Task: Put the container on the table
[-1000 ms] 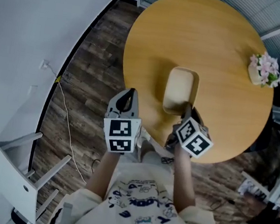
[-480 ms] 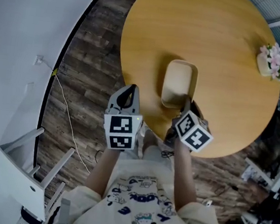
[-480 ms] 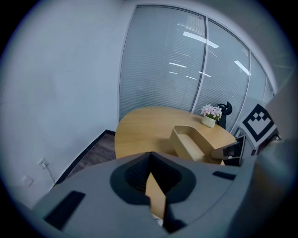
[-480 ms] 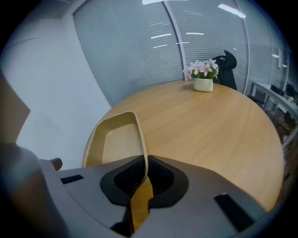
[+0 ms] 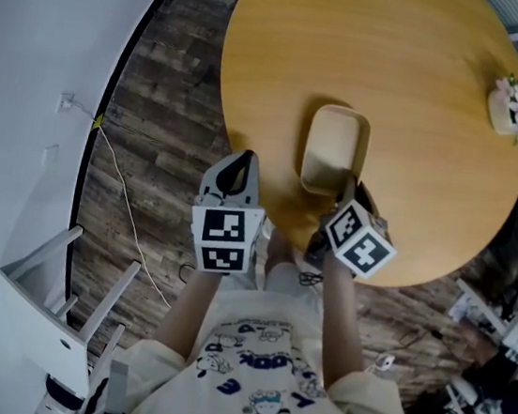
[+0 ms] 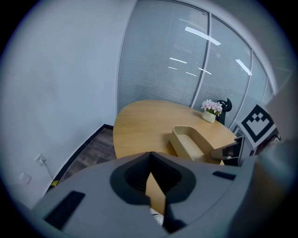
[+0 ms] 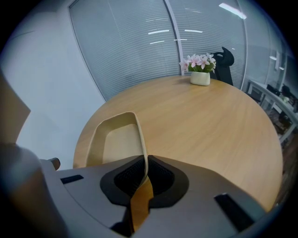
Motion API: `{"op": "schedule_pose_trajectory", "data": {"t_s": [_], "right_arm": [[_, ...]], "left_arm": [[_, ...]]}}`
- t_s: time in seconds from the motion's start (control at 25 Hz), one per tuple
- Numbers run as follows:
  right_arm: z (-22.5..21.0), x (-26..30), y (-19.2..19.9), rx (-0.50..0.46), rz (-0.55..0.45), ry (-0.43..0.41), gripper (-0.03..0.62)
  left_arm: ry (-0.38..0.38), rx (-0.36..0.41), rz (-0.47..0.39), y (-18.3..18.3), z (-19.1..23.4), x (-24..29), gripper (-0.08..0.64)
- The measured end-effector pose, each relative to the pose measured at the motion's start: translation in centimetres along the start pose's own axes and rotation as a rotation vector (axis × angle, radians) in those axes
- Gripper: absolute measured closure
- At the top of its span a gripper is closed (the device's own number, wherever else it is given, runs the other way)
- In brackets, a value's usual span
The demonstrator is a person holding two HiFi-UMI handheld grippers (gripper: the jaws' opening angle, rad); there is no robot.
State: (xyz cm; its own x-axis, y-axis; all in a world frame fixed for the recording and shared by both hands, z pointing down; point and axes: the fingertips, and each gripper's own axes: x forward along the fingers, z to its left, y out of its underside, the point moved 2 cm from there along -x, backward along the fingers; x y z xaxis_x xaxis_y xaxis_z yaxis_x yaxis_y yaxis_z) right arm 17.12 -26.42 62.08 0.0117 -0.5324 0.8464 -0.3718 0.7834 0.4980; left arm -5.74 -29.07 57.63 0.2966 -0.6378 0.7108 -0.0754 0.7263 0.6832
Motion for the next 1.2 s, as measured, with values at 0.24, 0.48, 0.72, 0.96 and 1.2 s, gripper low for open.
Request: {"op": "schedule_pose_trajectory", "data": {"t_s": [0.24, 0.48, 0.72, 0.96, 1.2], "right_arm": [[0.1, 0.3, 0.1, -0.003, 0.005, -0.012, 0.572], [0.5, 0.2, -0.1, -0.003, -0.002, -0.048, 0.531], [0.9, -1.5, -2.2, -0.056, -0.067, -0.036, 0.508], [2.2, -4.7, -6.0, -0.104, -0.206, -0.072, 0.509], [3.9, -8.5, -9.5, -0.137, -0.325, -0.122, 0.548]], "left_arm": [[0.002, -0.001, 0.01, 0.3, 0.1, 0.4, 0.557], [-0.002, -0.005, -0.001, 0.2, 0.0, 0.1, 0.557], [-0.005, -0.002, -0.054, -1.7, -0.3, -1.0, 0.557], [-0.003, 0.016, -0.157, -5.5, -1.0, -3.0, 0.557], [0.001, 0.037, -0.278, -10.0, -2.3, -5.8, 0.557]]}}
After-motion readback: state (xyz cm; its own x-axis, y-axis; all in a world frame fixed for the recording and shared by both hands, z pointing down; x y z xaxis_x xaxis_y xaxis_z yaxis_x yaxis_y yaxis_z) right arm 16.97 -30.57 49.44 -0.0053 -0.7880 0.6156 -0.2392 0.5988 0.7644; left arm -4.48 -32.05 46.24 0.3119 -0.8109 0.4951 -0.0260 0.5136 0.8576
